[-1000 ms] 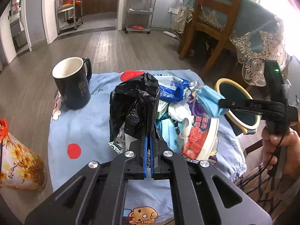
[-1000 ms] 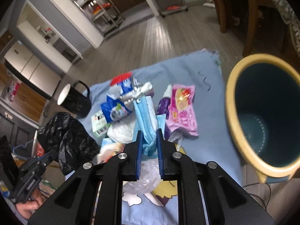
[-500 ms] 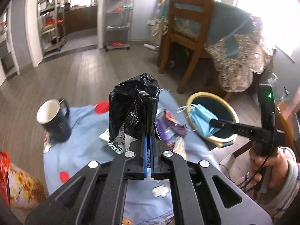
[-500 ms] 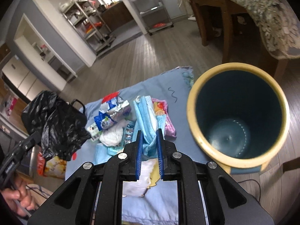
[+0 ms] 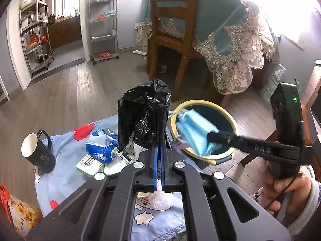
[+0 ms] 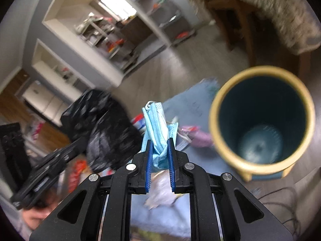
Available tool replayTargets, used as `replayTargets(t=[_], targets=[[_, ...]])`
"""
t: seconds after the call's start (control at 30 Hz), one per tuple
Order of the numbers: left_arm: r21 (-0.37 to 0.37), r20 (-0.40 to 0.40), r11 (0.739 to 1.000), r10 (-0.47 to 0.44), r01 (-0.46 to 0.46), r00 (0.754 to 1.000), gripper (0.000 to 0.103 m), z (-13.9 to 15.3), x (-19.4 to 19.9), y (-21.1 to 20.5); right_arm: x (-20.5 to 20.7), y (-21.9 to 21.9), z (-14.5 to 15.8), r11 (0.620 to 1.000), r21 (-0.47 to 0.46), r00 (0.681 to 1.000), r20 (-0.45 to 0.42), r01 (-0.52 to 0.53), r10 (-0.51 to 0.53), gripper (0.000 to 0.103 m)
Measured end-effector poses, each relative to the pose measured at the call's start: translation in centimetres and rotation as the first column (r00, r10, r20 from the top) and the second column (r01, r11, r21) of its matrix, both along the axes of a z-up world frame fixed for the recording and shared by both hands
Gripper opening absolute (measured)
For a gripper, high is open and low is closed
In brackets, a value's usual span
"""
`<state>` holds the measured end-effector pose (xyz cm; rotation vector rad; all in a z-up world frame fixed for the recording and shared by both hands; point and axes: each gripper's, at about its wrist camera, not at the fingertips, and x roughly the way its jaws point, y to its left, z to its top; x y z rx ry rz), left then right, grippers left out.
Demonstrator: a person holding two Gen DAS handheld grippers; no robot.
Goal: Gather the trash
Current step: 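Carry the black bag and blue mask over the bin with both grippers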
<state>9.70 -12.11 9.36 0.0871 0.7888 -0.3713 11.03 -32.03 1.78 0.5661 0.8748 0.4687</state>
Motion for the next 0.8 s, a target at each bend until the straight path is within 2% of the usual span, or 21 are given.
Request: replayTargets(t=[0.17, 0.37, 0.43, 0.5, 0.6, 0.8], targets=[[-0.001, -0.013, 1.000, 0.029, -0.029, 0.999, 0.001, -0.5, -0.1, 0.9, -0.6, 1.0, -1.3, 0.998, 0.000, 0.996, -0.062, -0.065, 0.065, 0.016], [-0.001, -0.034, 0.998, 0.058, -0.058, 0.998, 0.001, -1.6, -0.5, 2.7, -1.9, 1.2, 0.7, 0.992, 0.045, 0.992, 0.027, -0.122, 0.121, 0.016], [-0.006, -0.036, 0.998, 0.060, -0.060, 0.998, 0.001, -1.7, -0.7, 3.0, -2.1, 1.3, 0.7, 0.993, -0.003, 0.993, 0.024, -0.118, 0.118, 0.016], [-0.014, -0.038, 0.998, 0.060, -0.061, 0.997, 0.001, -1.8, -0.8, 3.1, -1.8, 1.7, -0.6, 0.988, -0.112, 0.993, -0.058, -0.107, 0.101, 0.016], [-0.026, -0.040, 0.998, 0.049, -0.050, 0.998, 0.001, -2.0, -0.6, 2.8, -1.8, 1.1, -3.9, 0.986, -0.145, 0.980, -0.193, -0.088, 0.059, 0.016], [-0.041, -0.070, 0.999, -0.008, 0.005, 0.998, 0.001, -3.6, -0.4, 0.5, -3.0, -0.3, -6.0, 0.962, -0.267, 0.964, -0.265, -0.057, -0.016, 0.016]])
